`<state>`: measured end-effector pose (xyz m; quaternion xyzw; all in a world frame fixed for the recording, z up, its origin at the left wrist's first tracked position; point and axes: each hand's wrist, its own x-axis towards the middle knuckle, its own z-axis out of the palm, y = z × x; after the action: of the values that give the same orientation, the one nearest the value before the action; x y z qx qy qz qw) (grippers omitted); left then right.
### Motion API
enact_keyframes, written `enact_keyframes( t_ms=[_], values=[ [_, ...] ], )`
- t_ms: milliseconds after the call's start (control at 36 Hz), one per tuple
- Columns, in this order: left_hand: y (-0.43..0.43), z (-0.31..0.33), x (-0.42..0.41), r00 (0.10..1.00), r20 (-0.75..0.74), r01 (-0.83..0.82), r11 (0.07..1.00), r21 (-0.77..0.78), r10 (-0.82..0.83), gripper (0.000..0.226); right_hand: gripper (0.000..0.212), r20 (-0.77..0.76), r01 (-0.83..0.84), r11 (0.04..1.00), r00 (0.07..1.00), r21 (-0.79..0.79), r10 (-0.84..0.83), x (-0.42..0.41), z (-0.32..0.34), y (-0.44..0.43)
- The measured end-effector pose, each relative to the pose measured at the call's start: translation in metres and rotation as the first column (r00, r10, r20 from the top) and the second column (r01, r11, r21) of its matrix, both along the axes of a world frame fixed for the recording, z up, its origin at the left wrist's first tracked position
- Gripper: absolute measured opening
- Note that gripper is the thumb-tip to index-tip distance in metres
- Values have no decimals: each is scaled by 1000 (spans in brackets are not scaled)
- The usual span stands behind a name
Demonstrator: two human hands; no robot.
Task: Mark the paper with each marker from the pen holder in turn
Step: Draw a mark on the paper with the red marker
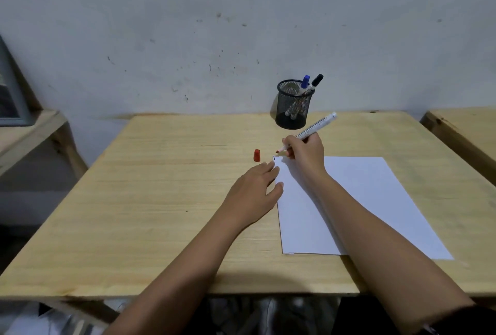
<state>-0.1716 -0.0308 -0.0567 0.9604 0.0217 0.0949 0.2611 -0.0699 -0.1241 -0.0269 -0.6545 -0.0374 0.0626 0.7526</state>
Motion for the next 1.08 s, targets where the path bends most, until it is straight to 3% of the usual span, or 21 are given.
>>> enact_keyframes(
  t_ms=[306, 472, 861, 1083],
  values=[
    [0, -1, 1, 1000, -28, -12, 1000, -11, 12, 47, 19, 112, -69, 992, 990, -107, 80, 1, -4, 2],
    [-1, -1, 1, 999, -31, -14, 1000, -13, 13, 48, 20, 99, -99, 992, 989, -75, 106, 3, -6, 3],
    [0, -2, 2, 999, -43, -20, 1000, -21, 19, 49, 18, 187, -35, 972, 979, -233, 80, 9, -13, 7],
    [0, -3, 2, 1000, -27, -16, 999, -31, 15, 47, 17, 192, -46, 970, 977, -238, 93, 7, -11, 6]
  ],
)
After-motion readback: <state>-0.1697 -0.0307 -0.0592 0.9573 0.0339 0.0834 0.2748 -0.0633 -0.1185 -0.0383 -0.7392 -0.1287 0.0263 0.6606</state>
